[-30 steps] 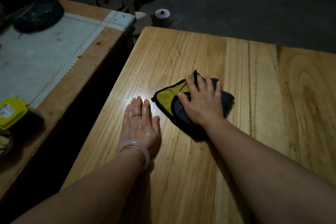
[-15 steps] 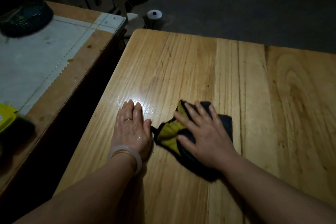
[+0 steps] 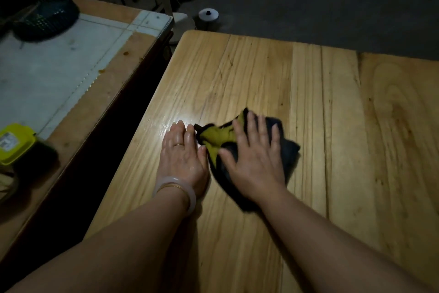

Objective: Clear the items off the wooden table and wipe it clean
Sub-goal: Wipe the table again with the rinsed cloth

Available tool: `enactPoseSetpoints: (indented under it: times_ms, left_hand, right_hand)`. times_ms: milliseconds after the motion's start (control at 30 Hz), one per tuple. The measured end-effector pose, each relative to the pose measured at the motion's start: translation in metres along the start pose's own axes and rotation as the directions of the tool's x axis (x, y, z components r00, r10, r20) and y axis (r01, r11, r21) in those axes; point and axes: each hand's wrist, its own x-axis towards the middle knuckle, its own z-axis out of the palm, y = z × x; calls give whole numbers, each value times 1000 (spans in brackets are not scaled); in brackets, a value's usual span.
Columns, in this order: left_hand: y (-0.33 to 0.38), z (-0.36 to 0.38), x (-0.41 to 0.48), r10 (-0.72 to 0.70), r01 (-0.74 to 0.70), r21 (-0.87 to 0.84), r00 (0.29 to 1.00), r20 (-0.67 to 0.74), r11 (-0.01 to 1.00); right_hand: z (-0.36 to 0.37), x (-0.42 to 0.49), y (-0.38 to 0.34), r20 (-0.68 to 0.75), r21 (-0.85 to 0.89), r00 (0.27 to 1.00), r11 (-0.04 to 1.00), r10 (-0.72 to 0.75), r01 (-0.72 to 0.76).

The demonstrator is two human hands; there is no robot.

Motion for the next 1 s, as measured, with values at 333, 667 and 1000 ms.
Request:
enactPoseSetpoints:
  times_ms: [333, 667, 1000]
  left_hand:
    - [-52, -40, -35, 11, 2, -117, 994, 111, 993]
    - [-94, -45, -106, -6, 28, -110, 981, 196, 993]
    - [-98, -43, -109, 20, 2, -130, 986, 168, 992]
  right_hand:
    - [12, -78, 8, -134, 192, 991, 980, -27, 52]
    - [12, 17, -41, -208, 249, 957, 957, 201, -147]
    - [29, 9, -120, -28, 188, 931, 913, -364, 363]
